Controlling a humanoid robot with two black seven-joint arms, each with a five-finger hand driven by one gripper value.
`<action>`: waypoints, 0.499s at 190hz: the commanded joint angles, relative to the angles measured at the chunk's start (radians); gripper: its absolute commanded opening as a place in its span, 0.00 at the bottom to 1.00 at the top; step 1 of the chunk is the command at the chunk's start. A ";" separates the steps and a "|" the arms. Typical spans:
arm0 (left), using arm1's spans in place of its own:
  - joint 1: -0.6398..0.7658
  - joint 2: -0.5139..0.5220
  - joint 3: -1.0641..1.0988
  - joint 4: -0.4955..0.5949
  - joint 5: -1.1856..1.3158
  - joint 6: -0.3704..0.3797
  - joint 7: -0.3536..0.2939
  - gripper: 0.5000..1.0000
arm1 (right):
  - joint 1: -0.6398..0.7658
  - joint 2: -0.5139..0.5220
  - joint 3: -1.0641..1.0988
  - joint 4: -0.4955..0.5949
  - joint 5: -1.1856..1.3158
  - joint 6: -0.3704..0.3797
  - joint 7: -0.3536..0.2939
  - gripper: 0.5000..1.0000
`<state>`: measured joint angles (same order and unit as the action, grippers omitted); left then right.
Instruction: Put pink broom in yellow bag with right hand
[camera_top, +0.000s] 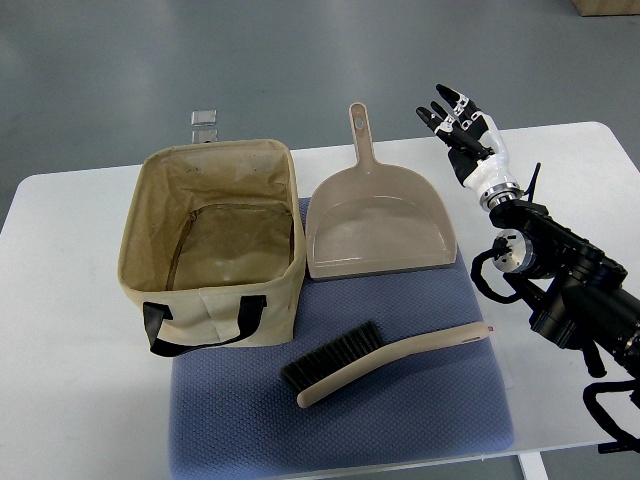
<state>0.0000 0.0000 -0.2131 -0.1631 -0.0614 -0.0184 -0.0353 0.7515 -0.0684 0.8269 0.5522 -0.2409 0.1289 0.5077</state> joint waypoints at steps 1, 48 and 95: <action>0.000 0.000 0.000 0.001 0.000 0.000 0.000 1.00 | 0.000 -0.001 0.000 0.000 0.000 0.000 0.000 0.86; 0.000 0.000 -0.002 -0.001 0.000 0.000 0.000 1.00 | 0.000 -0.001 0.000 0.000 -0.001 0.000 -0.001 0.86; 0.000 0.000 -0.002 0.001 0.000 0.000 0.000 1.00 | 0.003 -0.002 -0.005 0.000 -0.002 0.000 -0.001 0.86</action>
<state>0.0000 0.0000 -0.2147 -0.1633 -0.0614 -0.0183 -0.0353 0.7515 -0.0684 0.8226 0.5522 -0.2420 0.1288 0.5064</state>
